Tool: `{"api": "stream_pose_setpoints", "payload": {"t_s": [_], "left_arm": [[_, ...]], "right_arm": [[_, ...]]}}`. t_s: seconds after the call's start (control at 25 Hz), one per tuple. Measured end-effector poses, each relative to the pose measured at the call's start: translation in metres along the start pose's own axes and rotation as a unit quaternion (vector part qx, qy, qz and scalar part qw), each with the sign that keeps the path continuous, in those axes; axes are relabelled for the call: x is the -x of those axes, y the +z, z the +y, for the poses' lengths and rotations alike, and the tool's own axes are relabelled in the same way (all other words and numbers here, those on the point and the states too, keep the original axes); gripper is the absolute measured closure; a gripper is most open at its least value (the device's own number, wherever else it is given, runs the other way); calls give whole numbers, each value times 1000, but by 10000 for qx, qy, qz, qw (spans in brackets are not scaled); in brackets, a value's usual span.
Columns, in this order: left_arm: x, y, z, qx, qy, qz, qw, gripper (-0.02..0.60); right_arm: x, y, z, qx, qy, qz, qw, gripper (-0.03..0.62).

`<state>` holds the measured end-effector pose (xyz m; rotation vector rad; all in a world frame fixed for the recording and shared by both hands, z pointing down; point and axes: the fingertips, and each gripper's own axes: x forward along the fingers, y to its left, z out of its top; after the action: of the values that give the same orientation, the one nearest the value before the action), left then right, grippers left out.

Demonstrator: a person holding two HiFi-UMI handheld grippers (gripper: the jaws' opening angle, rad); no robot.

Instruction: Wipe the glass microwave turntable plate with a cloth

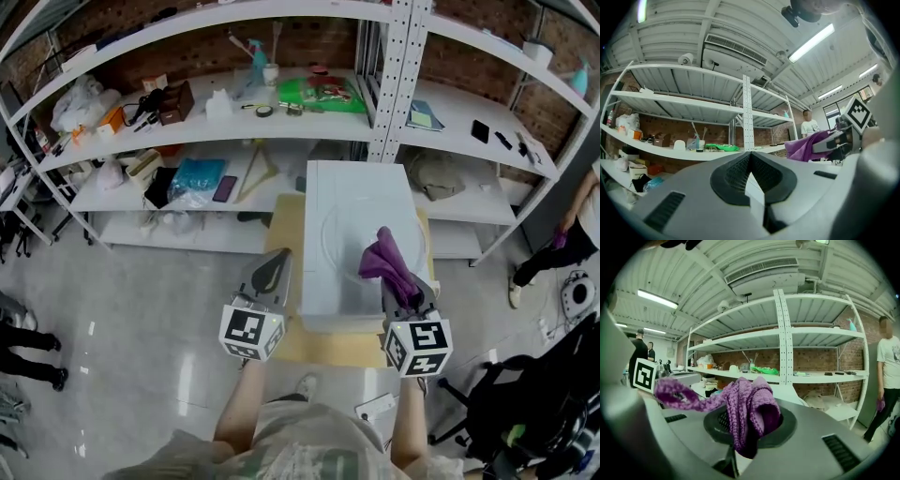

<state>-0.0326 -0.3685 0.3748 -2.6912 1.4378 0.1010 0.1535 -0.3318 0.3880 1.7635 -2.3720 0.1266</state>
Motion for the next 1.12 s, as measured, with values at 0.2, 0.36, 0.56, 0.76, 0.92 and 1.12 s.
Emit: {"api": "stream_pose_setpoints", "payload": {"t_s": [0.2, 0.36, 0.56, 0.76, 0.92, 1.12], "left_arm": [[-33, -19, 1, -7, -311, 154, 9994, 580], [-50, -24, 0, -30, -452, 213, 9987, 580], [-56, -36, 5, 62, -525, 346, 9980, 580], [-65, -51, 4, 101, -572, 618, 9964, 580], [-68, -61, 3, 123, -578, 717, 9957, 580], [-67, -68, 3, 170, -573, 809, 9949, 580]], "right_arm": [[-25, -3, -9, 60, -8, 251, 9997, 543], [-46, -2, -9, 232, 79, 511, 9984, 543], [-70, -21, -1, 379, 202, 1191, 9919, 543], [-75, -28, 1, 495, 200, 1574, 9861, 543], [-80, -33, 8, 847, 367, 1723, 9807, 543], [-86, -35, 32, 1120, 766, 1793, 9744, 543]]}}
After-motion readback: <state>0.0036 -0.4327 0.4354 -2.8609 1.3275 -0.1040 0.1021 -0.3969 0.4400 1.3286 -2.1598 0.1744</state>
